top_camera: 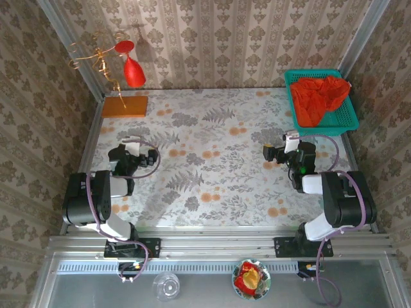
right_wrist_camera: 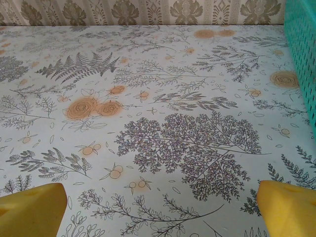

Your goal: Fold the inside-out t-shirt

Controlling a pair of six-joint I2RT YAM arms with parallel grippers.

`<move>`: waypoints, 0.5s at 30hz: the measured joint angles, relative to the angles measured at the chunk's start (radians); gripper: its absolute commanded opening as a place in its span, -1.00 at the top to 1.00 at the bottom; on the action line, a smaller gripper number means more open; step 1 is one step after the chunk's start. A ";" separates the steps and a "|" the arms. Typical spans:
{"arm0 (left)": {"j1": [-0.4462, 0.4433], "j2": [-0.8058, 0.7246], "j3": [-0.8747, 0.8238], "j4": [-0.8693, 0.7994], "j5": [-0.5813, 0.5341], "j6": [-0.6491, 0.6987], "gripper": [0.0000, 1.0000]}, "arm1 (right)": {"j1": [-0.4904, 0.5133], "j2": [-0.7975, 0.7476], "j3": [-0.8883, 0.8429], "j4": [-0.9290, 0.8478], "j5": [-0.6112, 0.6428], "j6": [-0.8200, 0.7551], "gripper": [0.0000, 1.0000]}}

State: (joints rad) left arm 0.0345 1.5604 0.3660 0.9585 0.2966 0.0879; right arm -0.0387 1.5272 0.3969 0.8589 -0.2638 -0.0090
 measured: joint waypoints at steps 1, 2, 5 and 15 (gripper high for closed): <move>0.000 0.000 0.000 0.000 0.000 0.000 -1.00 | 0.000 0.000 0.000 0.000 0.000 0.000 -1.00; 0.000 0.000 0.000 0.000 0.000 0.000 -1.00 | 0.000 0.000 0.000 0.000 0.000 0.000 -1.00; 0.000 0.000 0.000 0.000 0.000 0.000 -1.00 | 0.000 0.000 0.000 0.000 0.000 0.000 -1.00; 0.000 0.000 0.000 0.000 0.000 0.000 -1.00 | 0.000 0.000 0.000 0.006 0.000 0.000 -1.00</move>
State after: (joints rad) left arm 0.0345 1.5604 0.3660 0.9585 0.2966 0.0879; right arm -0.0387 1.5272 0.3973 0.8654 -0.2638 -0.0090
